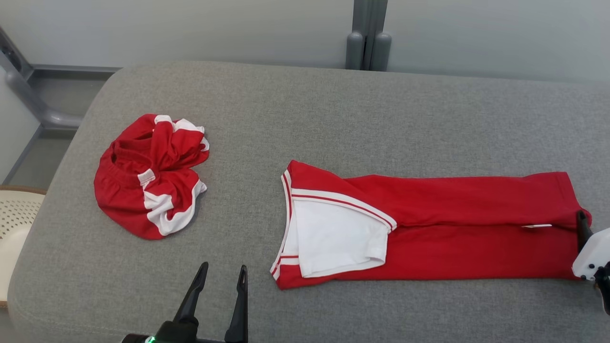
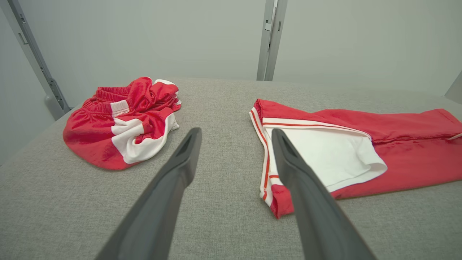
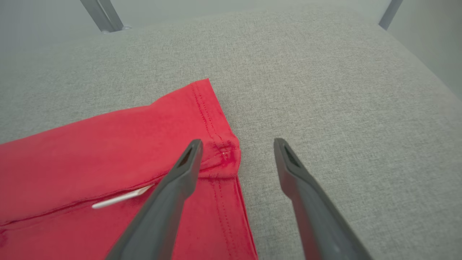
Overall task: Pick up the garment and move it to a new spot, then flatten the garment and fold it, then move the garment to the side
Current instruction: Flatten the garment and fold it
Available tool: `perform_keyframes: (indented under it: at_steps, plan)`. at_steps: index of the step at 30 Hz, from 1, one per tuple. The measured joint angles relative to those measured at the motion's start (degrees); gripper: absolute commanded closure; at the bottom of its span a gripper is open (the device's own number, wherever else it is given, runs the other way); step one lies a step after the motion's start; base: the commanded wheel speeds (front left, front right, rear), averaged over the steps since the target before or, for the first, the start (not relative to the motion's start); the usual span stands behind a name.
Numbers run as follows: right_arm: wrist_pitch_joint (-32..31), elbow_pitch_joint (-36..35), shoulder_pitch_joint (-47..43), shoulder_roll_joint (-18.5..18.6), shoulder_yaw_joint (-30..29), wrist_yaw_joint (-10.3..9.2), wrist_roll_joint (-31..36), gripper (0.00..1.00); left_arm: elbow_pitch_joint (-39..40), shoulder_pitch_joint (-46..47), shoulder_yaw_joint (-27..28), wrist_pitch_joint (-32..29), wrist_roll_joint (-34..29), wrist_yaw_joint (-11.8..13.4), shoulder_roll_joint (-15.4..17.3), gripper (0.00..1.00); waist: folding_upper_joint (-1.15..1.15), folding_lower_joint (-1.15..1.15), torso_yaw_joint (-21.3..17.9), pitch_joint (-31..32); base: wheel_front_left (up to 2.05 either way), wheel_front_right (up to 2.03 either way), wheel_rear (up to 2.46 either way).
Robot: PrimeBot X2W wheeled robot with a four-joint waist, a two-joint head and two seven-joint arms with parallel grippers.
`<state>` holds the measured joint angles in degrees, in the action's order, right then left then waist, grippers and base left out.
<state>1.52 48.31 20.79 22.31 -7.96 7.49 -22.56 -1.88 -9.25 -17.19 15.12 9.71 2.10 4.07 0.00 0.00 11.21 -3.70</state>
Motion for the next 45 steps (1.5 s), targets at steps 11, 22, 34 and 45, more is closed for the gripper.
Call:
perform_keyframes:
  at_steps: [11,22,34,45]
  plan:
    - [-3.22,7.95,6.46,-0.12,-0.25,0.0,3.32,0.0,0.02,2.89,0.87,0.0,-1.53,-1.71,-0.82,0.0,0.0,0.0,0.03,-5.17,0.0,0.0,0.0]
    - [-6.27,10.48,7.23,-2.09,1.48,0.08,0.04,1.0,-0.1,3.6,1.32,0.0,-1.78,-2.09,-1.05,0.0,0.0,0.0,-0.16,-6.34,0.0,0.0,0.0]
    - [-4.42,5.94,6.45,2.56,4.92,0.47,-0.16,1.0,0.82,4.21,2.11,0.0,-2.32,-2.38,-1.12,0.0,0.0,0.0,-2.27,-7.97,0.0,0.0,0.0]
    - [-5.22,-0.57,7.82,12.98,2.5,0.07,4.78,1.0,1.6,6.43,3.28,0.0,-4.22,-3.81,-1.14,0.0,0.0,0.01,-7.39,-10.36,0.0,0.0,0.0]
